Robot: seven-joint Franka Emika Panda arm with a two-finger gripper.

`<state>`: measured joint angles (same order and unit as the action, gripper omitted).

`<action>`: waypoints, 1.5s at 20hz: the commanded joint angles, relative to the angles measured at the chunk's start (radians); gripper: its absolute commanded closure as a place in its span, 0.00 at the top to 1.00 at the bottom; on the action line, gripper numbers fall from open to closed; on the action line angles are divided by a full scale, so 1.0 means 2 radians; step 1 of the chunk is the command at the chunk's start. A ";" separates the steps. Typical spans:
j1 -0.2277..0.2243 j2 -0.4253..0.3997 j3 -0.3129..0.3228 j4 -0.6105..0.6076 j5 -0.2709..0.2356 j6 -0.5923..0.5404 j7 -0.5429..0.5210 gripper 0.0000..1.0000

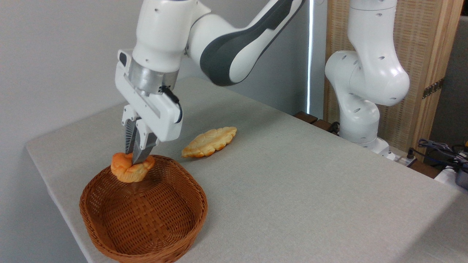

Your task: Put bread into the basket

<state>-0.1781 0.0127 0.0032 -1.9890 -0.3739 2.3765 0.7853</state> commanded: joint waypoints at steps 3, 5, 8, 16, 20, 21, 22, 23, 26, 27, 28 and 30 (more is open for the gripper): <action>-0.015 0.025 0.001 0.008 -0.010 0.030 -0.007 0.93; -0.015 0.029 0.001 0.008 -0.009 0.030 -0.008 0.97; -0.015 0.028 0.001 0.007 -0.009 0.027 -0.008 1.00; -0.006 -0.027 0.035 0.085 0.072 -0.263 -0.013 1.00; -0.006 -0.026 0.031 0.164 0.139 -0.398 -0.077 1.00; -0.006 -0.026 0.029 0.171 0.155 -0.412 -0.079 1.00; -0.006 -0.026 0.029 0.177 0.159 -0.413 -0.081 1.00; -0.006 -0.026 0.029 0.189 0.154 -0.413 -0.087 1.00; -0.005 -0.019 0.030 0.208 0.155 -0.412 -0.101 1.00; -0.005 -0.018 0.030 0.209 0.156 -0.412 -0.101 1.00; -0.005 -0.017 0.030 0.209 0.158 -0.412 -0.100 1.00; -0.005 -0.013 0.030 0.218 0.160 -0.413 -0.100 1.00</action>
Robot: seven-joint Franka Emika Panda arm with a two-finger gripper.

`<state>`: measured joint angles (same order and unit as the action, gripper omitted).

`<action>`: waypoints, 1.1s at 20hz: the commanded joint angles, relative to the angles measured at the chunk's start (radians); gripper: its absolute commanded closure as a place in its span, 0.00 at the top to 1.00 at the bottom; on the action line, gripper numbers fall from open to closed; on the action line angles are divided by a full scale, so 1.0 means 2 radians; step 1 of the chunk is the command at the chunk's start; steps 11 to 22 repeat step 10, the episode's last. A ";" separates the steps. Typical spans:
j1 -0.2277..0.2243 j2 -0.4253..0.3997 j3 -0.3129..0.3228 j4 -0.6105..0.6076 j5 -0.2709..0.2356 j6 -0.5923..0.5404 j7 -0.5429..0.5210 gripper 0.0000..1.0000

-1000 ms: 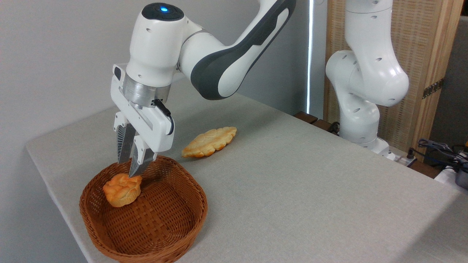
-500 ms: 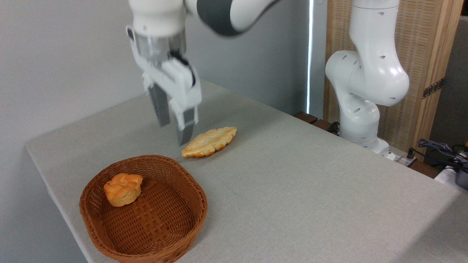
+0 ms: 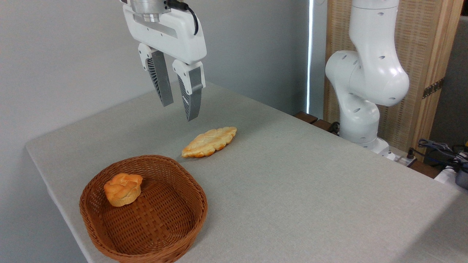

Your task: Put bread into the basket

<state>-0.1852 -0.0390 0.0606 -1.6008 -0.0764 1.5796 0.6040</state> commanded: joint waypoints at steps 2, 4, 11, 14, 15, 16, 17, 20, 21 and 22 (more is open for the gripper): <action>0.004 0.020 0.001 0.034 0.011 -0.020 -0.011 1.00; 0.007 0.021 0.001 0.034 0.010 -0.021 -0.007 1.00; 0.007 0.021 0.007 0.033 0.010 -0.021 -0.005 1.00; 0.007 0.021 0.007 0.033 0.010 -0.021 -0.005 1.00; 0.007 0.021 0.007 0.033 0.010 -0.021 -0.005 1.00; 0.007 0.021 0.007 0.033 0.010 -0.021 -0.005 1.00; 0.007 0.021 0.007 0.033 0.010 -0.021 -0.005 1.00; 0.007 0.021 0.007 0.033 0.010 -0.021 -0.005 1.00; 0.007 0.021 0.007 0.033 0.010 -0.021 -0.005 1.00; 0.007 0.021 0.007 0.033 0.010 -0.021 -0.005 1.00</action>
